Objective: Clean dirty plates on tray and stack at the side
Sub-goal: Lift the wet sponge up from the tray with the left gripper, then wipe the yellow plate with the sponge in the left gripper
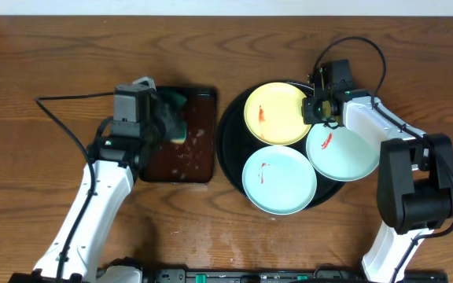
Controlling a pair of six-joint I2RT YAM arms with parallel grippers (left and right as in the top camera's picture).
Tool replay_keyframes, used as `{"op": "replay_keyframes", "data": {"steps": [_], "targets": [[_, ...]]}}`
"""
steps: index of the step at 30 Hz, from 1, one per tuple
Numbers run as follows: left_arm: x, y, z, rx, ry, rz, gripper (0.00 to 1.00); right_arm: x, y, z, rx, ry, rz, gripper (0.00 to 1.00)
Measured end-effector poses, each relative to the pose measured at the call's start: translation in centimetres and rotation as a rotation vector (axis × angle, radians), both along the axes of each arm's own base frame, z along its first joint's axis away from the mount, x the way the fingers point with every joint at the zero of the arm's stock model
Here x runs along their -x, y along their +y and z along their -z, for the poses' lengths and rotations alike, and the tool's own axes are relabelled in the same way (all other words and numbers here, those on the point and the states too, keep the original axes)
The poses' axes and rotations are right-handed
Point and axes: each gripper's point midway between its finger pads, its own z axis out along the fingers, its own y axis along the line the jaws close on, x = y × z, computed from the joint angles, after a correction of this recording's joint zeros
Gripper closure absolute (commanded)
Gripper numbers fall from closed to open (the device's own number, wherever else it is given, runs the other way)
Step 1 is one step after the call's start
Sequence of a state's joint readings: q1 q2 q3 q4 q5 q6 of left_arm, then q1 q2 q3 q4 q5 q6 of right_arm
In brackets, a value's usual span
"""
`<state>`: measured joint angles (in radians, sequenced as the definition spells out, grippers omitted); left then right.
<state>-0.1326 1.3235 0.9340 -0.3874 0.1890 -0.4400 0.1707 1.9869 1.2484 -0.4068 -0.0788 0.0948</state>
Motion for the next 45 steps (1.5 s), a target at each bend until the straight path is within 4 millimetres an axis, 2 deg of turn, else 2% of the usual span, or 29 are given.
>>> {"op": "replay_keyframes", "data": {"steps": [3, 8, 10, 12, 18, 21, 24, 30, 34, 36, 39, 42, 45], "targets": [[-0.2, 0.0, -0.5, -0.021, 0.064, 0.018, 0.93, 0.0, 0.0, 0.0, 0.0, 0.0, 0.0, 0.94], [-2.2, -0.2, -4.2, -0.065, 0.111, 0.061, 0.93, 0.0, 0.0, 0.0, 0.0, 0.0, 0.0, 0.94], [-2.9, -0.2, -4.9, -0.083, 0.125, 0.069, 0.93, 0.0, 0.0, 0.0, 0.0, 0.0, 0.0, 0.94], [-3.6, -0.2, -4.7, -0.092, 0.133, 0.073, 0.93, 0.0, 0.0, 0.0, 0.0, 0.0, 0.0, 0.94], [-3.9, -0.1, -1.2, -0.112, 0.237, 0.078, 0.92, 0.0, 0.0, 0.0, 0.0, 0.0, 0.0, 0.94], [-4.0, 0.0, -0.3, -0.121, 0.255, 0.077, 0.92, 0.0, 0.0, 0.0, 0.0, 0.0, 0.0, 0.94], [-4.4, 0.0, -0.4, -0.122, 0.24, 0.08, 0.93, 0.0, 0.0, 0.0, 0.0, 0.0, 0.0, 0.94], [-6.5, -0.8, -1.6, -0.103, 0.139, 0.095, 0.93, 0.0, 0.0, 0.0, 0.0, 0.0, 0.0, 0.94], [-8.5, -3.5, -3.4, -0.072, 0.013, 0.149, 0.92, 0.0, 0.0, 0.0, 0.0, -0.001, 0.0, 0.94], [-9.1, -6.2, -4.4, -0.057, -0.058, 0.203, 0.93, 0.0, 0.0, 0.0, 0.0, -0.001, 0.0, 0.98], [-8.6, -10.1, -4.9, -0.042, -0.104, 0.287, 0.92, 0.0, 0.0, 0.0, -0.002, -0.002, -0.001, 0.99], [-7.7, -14.4, -4.5, -0.025, -0.125, 0.381, 0.93, -0.1, 0.1, -0.1, -0.004, -0.004, -0.001, 0.99], [-7.2, -17.8, -2.8, -0.016, -0.119, 0.452, 0.93, -0.1, 0.1, -0.1, -0.004, -0.004, -0.001, 0.99]]}}
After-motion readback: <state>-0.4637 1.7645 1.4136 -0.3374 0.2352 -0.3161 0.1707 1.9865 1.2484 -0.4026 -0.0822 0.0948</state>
